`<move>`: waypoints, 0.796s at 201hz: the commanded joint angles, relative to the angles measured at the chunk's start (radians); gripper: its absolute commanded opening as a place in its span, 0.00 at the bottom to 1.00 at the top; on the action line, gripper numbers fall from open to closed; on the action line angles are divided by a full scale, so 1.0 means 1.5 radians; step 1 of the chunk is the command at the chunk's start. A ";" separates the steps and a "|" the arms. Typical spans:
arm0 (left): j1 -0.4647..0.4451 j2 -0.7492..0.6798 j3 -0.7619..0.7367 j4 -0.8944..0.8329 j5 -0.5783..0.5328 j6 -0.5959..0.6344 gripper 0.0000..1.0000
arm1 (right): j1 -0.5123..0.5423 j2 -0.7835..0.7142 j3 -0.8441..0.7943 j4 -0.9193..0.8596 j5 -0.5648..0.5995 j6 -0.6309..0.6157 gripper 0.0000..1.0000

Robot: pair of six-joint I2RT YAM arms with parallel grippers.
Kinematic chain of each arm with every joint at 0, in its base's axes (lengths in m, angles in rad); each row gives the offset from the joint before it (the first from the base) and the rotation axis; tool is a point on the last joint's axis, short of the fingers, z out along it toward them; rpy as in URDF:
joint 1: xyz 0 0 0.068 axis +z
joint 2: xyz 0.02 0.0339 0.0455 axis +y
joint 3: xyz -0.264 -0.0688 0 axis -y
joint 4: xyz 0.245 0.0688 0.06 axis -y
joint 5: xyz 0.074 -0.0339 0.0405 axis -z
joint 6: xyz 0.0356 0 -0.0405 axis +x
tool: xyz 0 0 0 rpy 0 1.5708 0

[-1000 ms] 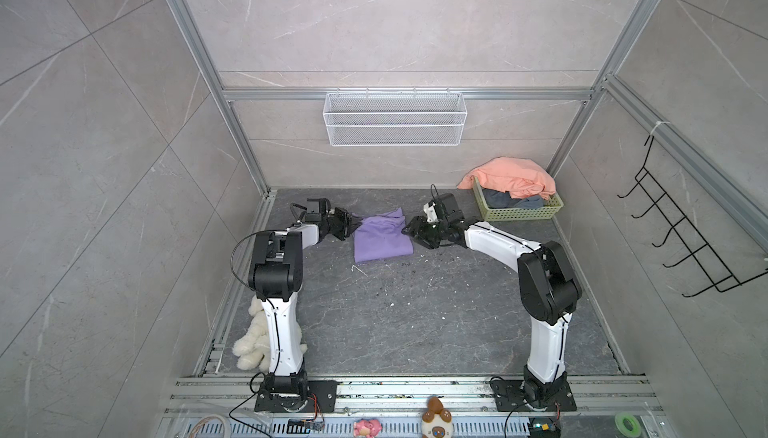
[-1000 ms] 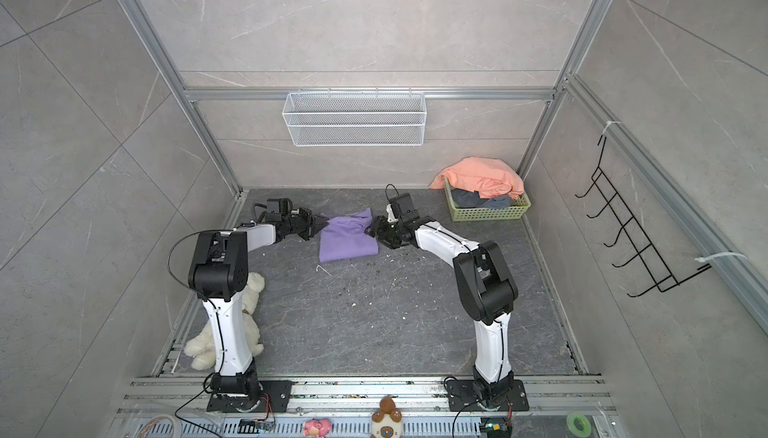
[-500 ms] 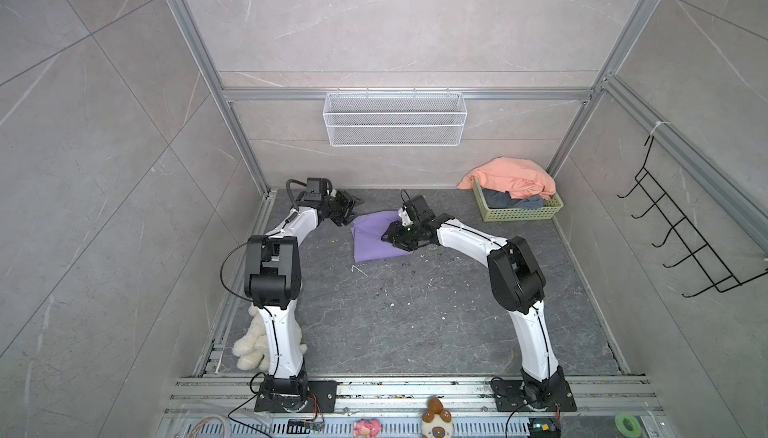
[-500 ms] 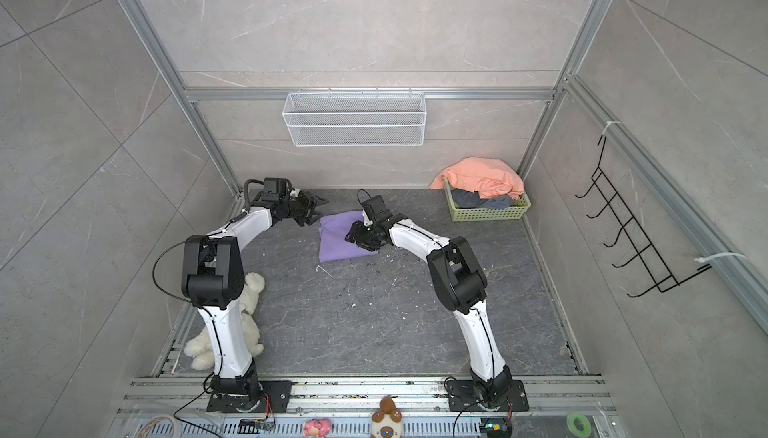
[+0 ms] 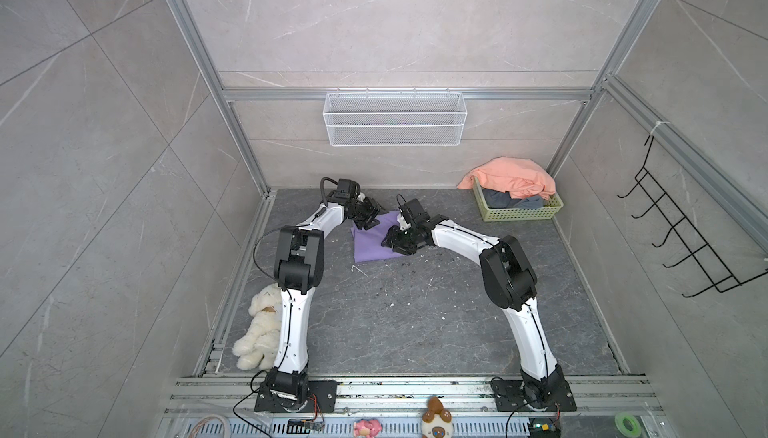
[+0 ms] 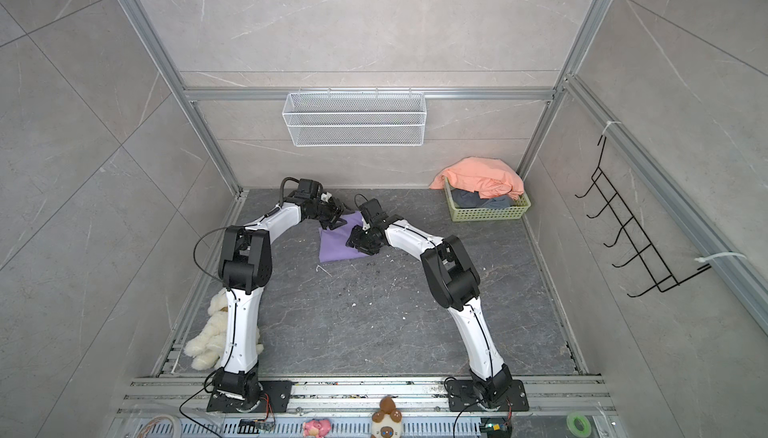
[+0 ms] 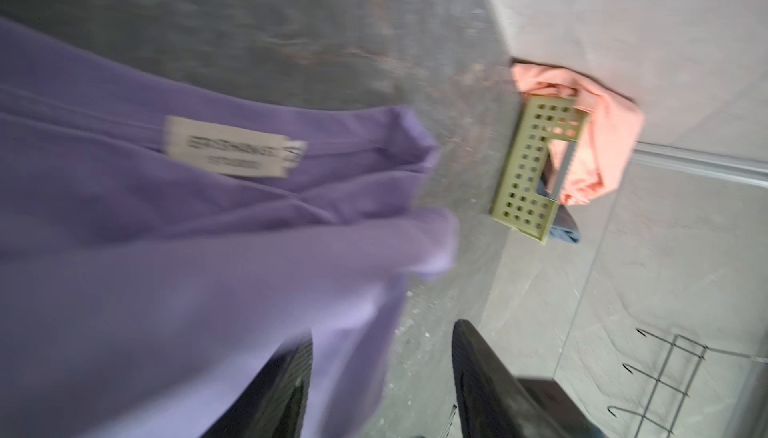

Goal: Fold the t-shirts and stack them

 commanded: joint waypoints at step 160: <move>0.076 -0.103 -0.026 0.053 -0.005 0.003 0.56 | -0.011 -0.050 0.142 -0.208 0.083 -0.109 0.54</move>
